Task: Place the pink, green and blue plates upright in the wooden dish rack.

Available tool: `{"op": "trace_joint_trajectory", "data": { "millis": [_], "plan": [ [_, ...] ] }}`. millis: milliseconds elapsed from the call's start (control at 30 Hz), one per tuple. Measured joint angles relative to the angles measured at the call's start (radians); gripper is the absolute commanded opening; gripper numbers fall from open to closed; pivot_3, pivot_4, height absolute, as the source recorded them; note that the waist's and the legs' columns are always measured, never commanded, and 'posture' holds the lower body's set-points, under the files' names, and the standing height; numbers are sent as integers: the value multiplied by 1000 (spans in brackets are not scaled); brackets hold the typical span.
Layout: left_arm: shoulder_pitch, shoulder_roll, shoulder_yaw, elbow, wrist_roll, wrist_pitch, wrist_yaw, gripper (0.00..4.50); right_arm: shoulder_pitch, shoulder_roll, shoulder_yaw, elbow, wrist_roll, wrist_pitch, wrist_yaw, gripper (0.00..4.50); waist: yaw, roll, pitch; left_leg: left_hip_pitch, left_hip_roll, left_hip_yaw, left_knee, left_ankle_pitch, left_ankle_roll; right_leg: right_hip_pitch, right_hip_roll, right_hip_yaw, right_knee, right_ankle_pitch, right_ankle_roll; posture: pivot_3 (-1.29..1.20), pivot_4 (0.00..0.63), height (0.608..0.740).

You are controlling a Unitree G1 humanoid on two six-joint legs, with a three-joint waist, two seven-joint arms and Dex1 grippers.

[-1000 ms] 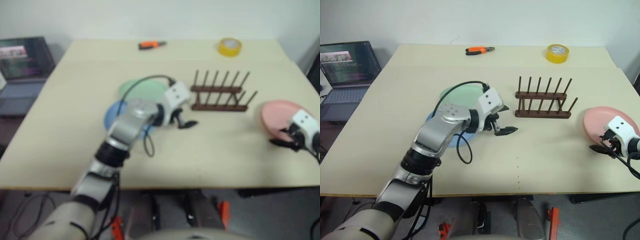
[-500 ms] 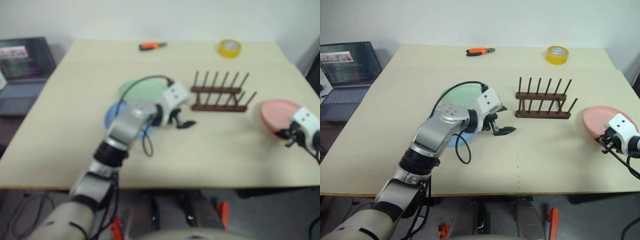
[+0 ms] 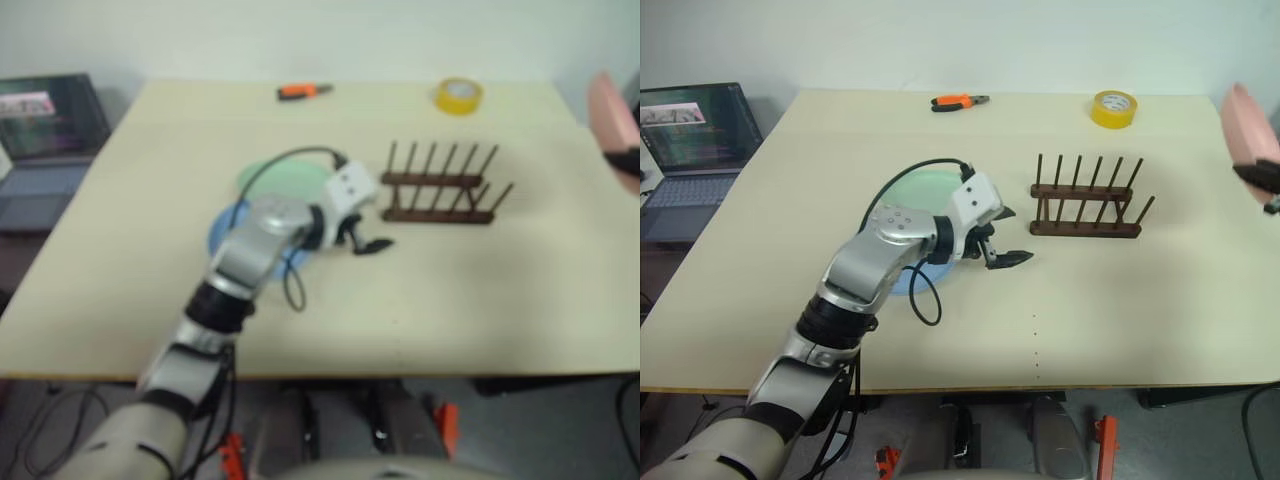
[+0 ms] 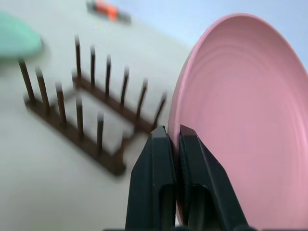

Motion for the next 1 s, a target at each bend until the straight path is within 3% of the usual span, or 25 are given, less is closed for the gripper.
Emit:
{"op": "trace_joint_trajectory", "data": {
  "millis": [233, 333, 500, 733, 1000],
  "plan": [
    [0, -9, 0, 1, -7, -3, 3, 4500, -198, 116, -41, -23, 220, 137, -5, 16, 1, 0, 0, -2, 0, 0, 0, 0, 0, -2, 0, 0, 0, 0, 0, 0, 150, 740],
    [1, -8, 0, 1, -8, -3, 4, 4500, -212, 145, -50, -19, 270, 182, -30, 16, 3, 0, 0, -3, 0, 0, 0, 0, 0, -2, 0, 0, 0, 0, 0, 0, 150, 740],
    [10, -12, 1, -3, -10, 1, 16, 4500, -306, 253, -120, 74, 363, 265, -146, 16, 2, 0, 0, -4, 0, 0, 0, 0, 0, -3, -1, 0, 0, 1, 0, 0, 150, 740],
    [29, -8, 1, -13, -11, 13, 26, 4500, -311, 330, -203, 93, 483, 343, -235, 16, 2, 0, 0, -5, 1, 0, -1, 0, 0, -5, -1, 0, 1, 0, 0, 0, 150, 740],
    [37, -8, 1, -36, -11, 28, 43, 4500, -263, 359, -193, 92, 506, 371, -237, 16, 1, 0, 0, -5, 0, 1, -1, 0, 0, -5, 0, 1, 2, 0, 0, 0, 150, 740]
  ]
}}
